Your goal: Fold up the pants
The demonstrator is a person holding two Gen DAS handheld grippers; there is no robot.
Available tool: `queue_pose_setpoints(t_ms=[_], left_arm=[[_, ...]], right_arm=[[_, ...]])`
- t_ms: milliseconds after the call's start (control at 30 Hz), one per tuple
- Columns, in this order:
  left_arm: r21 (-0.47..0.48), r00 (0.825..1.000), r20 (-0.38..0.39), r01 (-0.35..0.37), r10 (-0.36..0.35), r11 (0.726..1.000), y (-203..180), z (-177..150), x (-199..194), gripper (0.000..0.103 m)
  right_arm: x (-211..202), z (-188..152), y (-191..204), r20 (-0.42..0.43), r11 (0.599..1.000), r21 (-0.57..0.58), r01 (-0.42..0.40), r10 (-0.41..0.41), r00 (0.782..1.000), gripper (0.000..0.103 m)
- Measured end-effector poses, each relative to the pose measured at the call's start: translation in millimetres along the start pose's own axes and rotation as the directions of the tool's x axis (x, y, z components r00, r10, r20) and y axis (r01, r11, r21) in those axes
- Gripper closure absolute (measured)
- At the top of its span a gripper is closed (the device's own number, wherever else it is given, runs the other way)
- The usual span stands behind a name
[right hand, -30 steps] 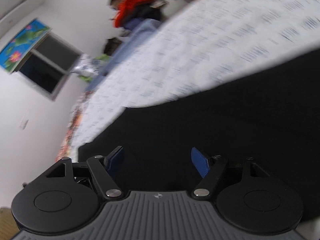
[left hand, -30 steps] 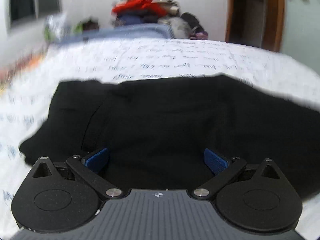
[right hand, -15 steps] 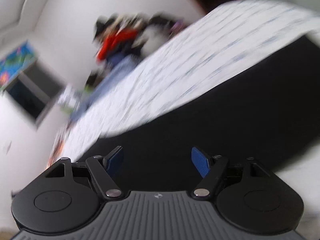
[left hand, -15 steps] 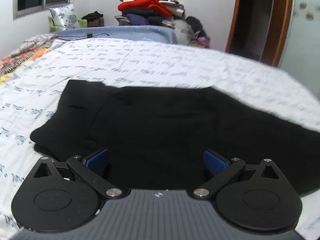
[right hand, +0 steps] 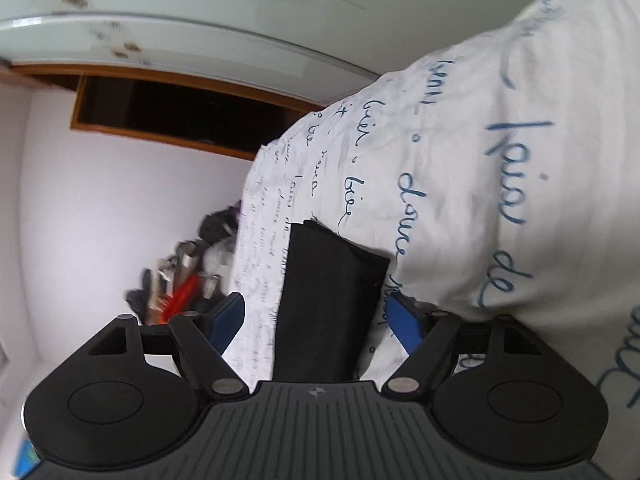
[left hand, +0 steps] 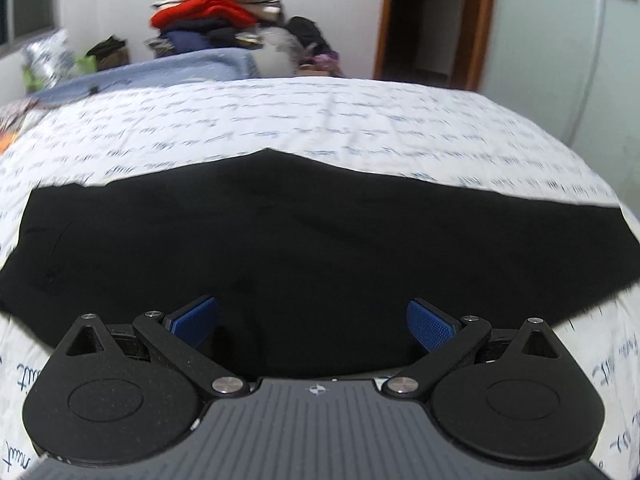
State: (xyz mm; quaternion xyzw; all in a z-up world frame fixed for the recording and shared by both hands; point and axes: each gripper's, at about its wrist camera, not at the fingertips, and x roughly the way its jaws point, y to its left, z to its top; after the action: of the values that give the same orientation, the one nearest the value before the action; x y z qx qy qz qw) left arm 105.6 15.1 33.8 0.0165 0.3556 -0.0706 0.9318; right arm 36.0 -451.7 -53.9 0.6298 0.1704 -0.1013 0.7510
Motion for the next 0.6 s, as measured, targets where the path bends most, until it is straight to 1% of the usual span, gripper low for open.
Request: queue_pose_setpoints(t_ms=[67,167,233,267,333,433,500,600], left_arm=[[0.027,1.000,0.000,0.002,-0.002,1.000,-8,-1,-1,0.001],[0.039,1.000,-0.005,0.004,-0.003,0.999,-15,-2,-1,0.001],[0.040,1.000,-0.019,0.003,-0.003,0.999,-18,-4,-1,0.001],[0.041,1.000,-0.029,0.005,-0.004,0.999,-19,-5,-1,0.001],[0.047,0.999,-0.051,0.005,-0.003,0.999,-23,-8,2,0.001],[0.078,0.997,-0.072,0.010,-0.005,0.997,-31,-11,5,0.001],[0.104,0.997,-0.076,0.017,-0.009,0.994,-37,-14,5,0.001],[0.138,0.996,-0.082,0.029,-0.018,0.990,-45,-15,6,0.001]], right_arm=[[5,9,1,0.014,1.000,-0.022,0.014,-0.014,1.000,0.025],[12,9,3,0.030,0.998,-0.052,0.021,-0.020,0.999,0.025],[19,6,7,0.032,0.994,-0.108,0.025,-0.021,0.999,0.023],[13,4,8,0.038,0.989,-0.147,0.028,-0.023,0.999,0.022],[19,-5,17,0.061,0.968,-0.247,0.050,-0.036,0.998,0.022],[16,-26,24,0.101,0.918,-0.386,0.087,-0.052,0.993,0.022],[14,-36,27,0.103,0.901,-0.423,0.096,-0.057,0.993,0.022],[15,-36,29,0.063,0.901,-0.429,0.072,-0.050,0.997,0.021]])
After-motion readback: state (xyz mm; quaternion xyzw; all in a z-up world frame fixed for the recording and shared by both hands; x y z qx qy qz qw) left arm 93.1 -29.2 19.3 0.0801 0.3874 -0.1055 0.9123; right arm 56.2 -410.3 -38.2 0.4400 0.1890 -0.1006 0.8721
